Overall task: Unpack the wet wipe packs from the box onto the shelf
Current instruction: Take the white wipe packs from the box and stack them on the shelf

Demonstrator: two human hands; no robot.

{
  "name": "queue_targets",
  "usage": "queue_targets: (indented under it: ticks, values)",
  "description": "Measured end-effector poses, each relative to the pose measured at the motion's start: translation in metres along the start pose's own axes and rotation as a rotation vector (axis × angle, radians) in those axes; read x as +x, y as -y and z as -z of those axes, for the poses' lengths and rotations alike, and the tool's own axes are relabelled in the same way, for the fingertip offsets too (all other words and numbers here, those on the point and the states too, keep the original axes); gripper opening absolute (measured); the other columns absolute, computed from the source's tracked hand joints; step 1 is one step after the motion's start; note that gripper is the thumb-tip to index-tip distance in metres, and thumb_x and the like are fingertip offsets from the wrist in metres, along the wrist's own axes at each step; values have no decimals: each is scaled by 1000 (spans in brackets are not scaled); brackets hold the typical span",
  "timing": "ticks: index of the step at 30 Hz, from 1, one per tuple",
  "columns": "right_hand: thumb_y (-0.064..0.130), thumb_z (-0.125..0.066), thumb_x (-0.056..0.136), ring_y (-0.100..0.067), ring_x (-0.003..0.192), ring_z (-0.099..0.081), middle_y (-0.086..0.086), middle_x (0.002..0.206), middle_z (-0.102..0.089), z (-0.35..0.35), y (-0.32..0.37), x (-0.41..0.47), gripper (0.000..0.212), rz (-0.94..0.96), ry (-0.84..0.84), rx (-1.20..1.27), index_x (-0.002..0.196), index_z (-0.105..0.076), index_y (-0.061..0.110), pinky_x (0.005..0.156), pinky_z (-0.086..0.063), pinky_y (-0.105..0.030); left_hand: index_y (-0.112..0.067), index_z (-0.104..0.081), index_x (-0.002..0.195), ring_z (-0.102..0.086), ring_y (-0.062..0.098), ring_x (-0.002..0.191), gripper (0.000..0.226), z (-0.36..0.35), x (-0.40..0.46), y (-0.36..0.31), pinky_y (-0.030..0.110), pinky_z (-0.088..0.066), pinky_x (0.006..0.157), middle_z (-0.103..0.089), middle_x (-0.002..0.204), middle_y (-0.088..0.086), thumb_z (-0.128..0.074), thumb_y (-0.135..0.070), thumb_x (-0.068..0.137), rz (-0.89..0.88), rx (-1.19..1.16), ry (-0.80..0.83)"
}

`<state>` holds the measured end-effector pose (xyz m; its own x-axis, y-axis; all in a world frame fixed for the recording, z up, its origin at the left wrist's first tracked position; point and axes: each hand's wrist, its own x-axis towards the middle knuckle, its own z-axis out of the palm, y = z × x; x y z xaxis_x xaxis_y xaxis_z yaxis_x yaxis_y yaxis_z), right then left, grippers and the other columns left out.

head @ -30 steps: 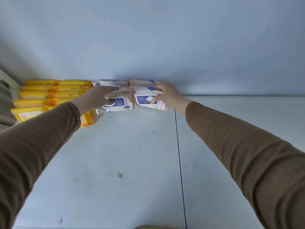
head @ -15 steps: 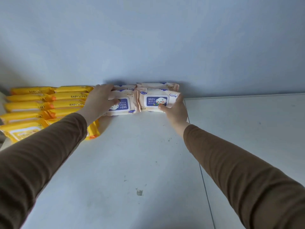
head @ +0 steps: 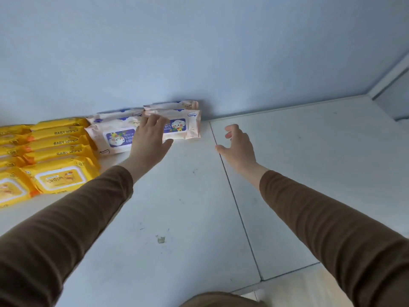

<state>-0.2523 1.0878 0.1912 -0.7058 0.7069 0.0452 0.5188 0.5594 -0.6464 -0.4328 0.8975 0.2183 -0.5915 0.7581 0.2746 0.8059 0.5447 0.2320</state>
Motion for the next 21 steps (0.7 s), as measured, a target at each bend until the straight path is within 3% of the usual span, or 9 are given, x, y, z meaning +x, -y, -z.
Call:
queue_targets:
  ticks: [5,14,21]
  values:
    - [28,-68,84,-24,108,-52,1,118,-60,80,-80,-74,47,30,-66,-119,126,-50,18,90,-42,-40,-13,-56,129,-47,33,117,50,-39,-12,-123,44,-42,100,-55,127,7,-71,-27,84,-162,-115,210]
    - [29,-62,91,-22,113,-50,1,123,-58,235,-252,-254,41,-42,-122,-236,129,-51,19,94,-41,-40,-20,-53,135,-44,24,123,48,-93,-100,-395,36,-41,101,-52,135,-1,-63,-35,91,-461,-236,345]
    - [28,-63,91,-23,111,-52,1,119,-60,324,-385,-362,32,-215,-108,-208,120,-54,21,93,-45,-44,-21,-56,131,-44,22,120,43,-141,-172,-564,36,-42,98,-54,130,-2,-66,-28,89,-506,-350,456]
